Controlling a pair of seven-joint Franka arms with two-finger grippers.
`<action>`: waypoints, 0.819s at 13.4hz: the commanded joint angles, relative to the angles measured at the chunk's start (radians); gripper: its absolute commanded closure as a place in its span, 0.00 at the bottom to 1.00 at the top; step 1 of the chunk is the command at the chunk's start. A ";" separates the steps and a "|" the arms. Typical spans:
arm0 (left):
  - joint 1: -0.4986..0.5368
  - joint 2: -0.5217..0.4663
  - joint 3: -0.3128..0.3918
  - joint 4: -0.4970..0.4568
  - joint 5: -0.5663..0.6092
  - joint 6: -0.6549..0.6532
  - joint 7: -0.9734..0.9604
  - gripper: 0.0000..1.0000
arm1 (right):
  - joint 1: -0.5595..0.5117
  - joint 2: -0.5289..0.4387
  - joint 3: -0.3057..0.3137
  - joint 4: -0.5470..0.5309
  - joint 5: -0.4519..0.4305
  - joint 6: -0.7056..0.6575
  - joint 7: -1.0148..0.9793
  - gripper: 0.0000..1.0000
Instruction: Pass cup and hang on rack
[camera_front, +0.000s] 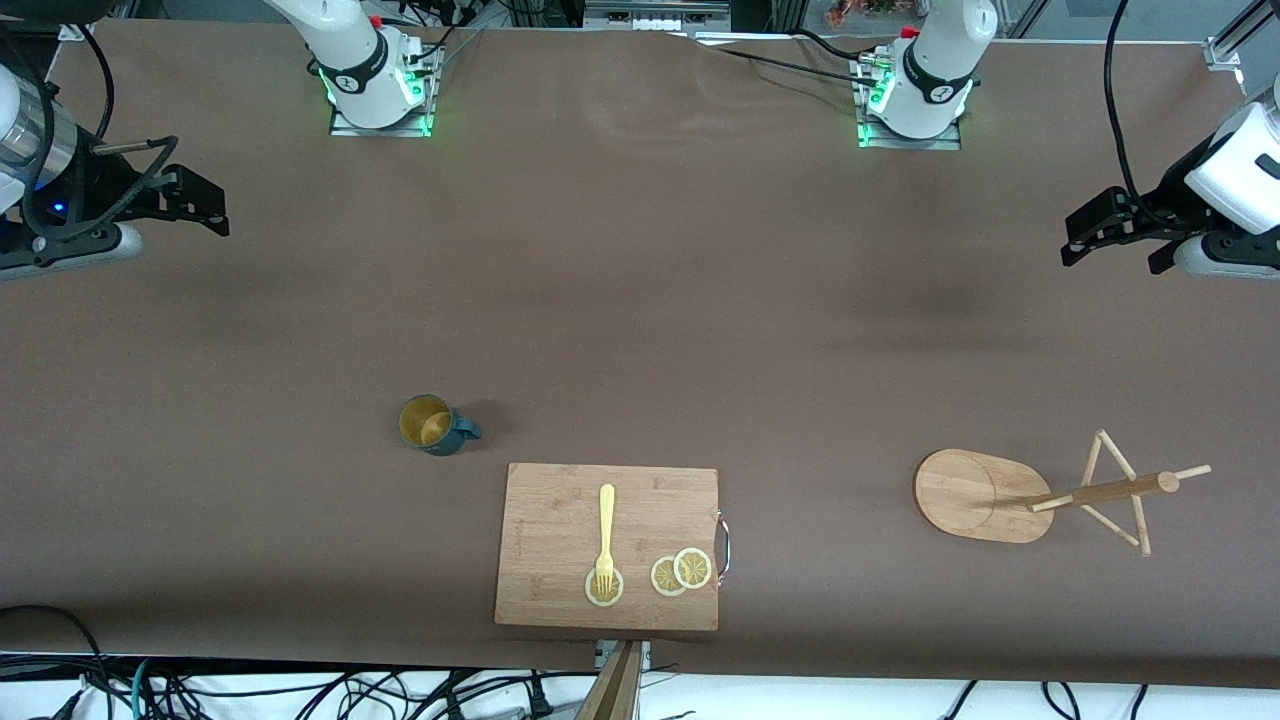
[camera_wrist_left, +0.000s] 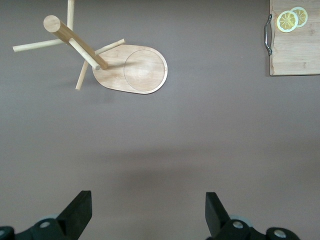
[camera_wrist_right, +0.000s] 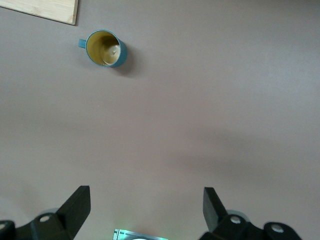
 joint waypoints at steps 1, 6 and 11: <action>-0.001 0.010 -0.025 0.033 -0.006 -0.024 0.012 0.00 | -0.014 -0.002 0.008 0.015 0.005 -0.013 0.013 0.00; -0.001 0.010 -0.028 0.041 -0.006 -0.024 0.010 0.00 | -0.016 0.002 0.008 0.023 0.006 -0.015 0.013 0.00; -0.001 0.010 -0.028 0.041 -0.007 -0.024 0.012 0.00 | -0.020 0.007 0.008 0.023 0.008 0.030 0.013 0.00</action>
